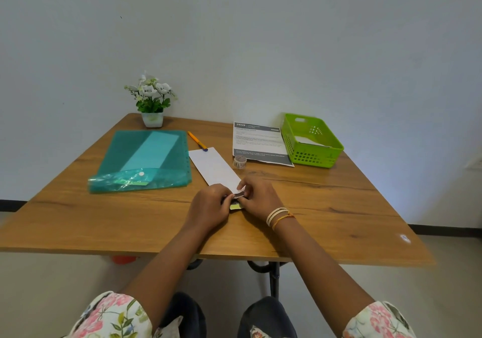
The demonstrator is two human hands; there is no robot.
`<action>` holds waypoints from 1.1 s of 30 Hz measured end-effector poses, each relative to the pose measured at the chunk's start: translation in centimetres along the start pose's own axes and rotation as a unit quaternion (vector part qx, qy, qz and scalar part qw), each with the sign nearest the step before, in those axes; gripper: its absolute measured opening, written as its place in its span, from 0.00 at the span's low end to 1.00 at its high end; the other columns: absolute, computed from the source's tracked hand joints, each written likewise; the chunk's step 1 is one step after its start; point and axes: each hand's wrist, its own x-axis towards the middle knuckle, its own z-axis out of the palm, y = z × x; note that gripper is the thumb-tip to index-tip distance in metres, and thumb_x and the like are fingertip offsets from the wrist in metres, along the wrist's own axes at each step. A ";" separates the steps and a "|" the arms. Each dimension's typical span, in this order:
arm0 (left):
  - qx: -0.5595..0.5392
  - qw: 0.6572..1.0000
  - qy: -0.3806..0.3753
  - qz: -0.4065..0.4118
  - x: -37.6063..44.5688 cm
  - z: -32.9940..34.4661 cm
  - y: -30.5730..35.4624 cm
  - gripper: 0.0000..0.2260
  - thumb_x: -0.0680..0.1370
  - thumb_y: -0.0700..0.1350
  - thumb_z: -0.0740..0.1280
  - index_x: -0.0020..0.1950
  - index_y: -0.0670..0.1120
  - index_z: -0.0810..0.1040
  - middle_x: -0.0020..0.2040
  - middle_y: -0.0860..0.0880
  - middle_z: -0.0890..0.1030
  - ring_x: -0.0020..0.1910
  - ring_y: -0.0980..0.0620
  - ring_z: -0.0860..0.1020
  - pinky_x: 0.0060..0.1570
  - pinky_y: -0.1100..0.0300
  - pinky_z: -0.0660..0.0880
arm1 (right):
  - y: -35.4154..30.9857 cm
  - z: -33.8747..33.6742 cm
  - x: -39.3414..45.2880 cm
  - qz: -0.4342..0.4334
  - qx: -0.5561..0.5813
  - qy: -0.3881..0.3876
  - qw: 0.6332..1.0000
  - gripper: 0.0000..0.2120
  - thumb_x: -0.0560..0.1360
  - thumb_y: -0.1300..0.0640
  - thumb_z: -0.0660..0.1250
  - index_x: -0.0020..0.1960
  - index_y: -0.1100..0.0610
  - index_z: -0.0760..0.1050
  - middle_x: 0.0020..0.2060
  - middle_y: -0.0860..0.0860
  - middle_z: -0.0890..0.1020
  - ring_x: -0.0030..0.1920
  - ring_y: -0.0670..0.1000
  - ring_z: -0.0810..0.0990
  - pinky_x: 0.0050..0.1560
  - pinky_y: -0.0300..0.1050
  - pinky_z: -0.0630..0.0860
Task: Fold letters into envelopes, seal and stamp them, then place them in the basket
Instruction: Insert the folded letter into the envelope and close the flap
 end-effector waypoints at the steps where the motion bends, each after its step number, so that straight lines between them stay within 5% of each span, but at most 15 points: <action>1: 0.001 1.000 0.001 -0.005 0.0 0.0 0.0 0.05 0.76 0.43 0.70 0.49 0.45 0.83 0.43 0.49 0.83 0.38 0.56 0.77 0.38 0.63 0.76 | 0.1 -0.2 0.1 -0.005 0.014 -0.019 1.000 0.11 0.67 0.58 0.74 0.49 0.51 0.78 0.37 0.48 0.79 0.37 0.46 0.77 0.40 0.41 0.78; 14: -0.008 1.000 -0.012 -0.006 0.0 0.1 0.0 0.05 0.76 0.44 0.70 0.50 0.45 0.83 0.43 0.49 0.83 0.37 0.57 0.75 0.36 0.72 0.68 | 0.8 0.5 0.7 -0.031 -0.068 0.026 0.997 0.06 0.70 0.54 0.73 0.47 0.52 0.81 0.49 0.50 0.78 0.47 0.49 0.75 0.44 0.40 0.76; 23: 0.000 1.000 -0.002 -0.012 0.2 -0.2 -0.5 0.06 0.76 0.46 0.70 0.50 0.45 0.84 0.44 0.49 0.84 0.39 0.56 0.77 0.37 0.62 0.76 | 3.4 0.1 -1.2 -0.001 0.115 -0.035 0.993 0.24 0.67 0.68 0.66 0.61 0.53 0.78 0.59 0.50 0.79 0.59 0.47 0.77 0.59 0.37 0.74; 28: -0.018 0.999 -0.007 -0.041 0.3 -0.2 -0.3 0.07 0.75 0.46 0.71 0.51 0.45 0.84 0.45 0.49 0.84 0.40 0.56 0.78 0.37 0.65 0.76 | 3.8 0.0 -2.3 0.006 0.102 0.033 0.994 0.16 0.71 0.58 0.74 0.58 0.52 0.81 0.54 0.47 0.82 0.53 0.41 0.77 0.53 0.27 0.71; 33: 0.013 0.998 -0.042 -0.043 -0.2 -0.2 -0.1 0.09 0.76 0.52 0.69 0.51 0.49 0.84 0.45 0.53 0.84 0.40 0.57 0.77 0.38 0.62 0.76 | 4.1 0.4 -2.3 0.011 0.110 0.044 0.993 0.09 0.70 0.55 0.75 0.50 0.53 0.84 0.49 0.47 0.83 0.48 0.40 0.78 0.51 0.29 0.73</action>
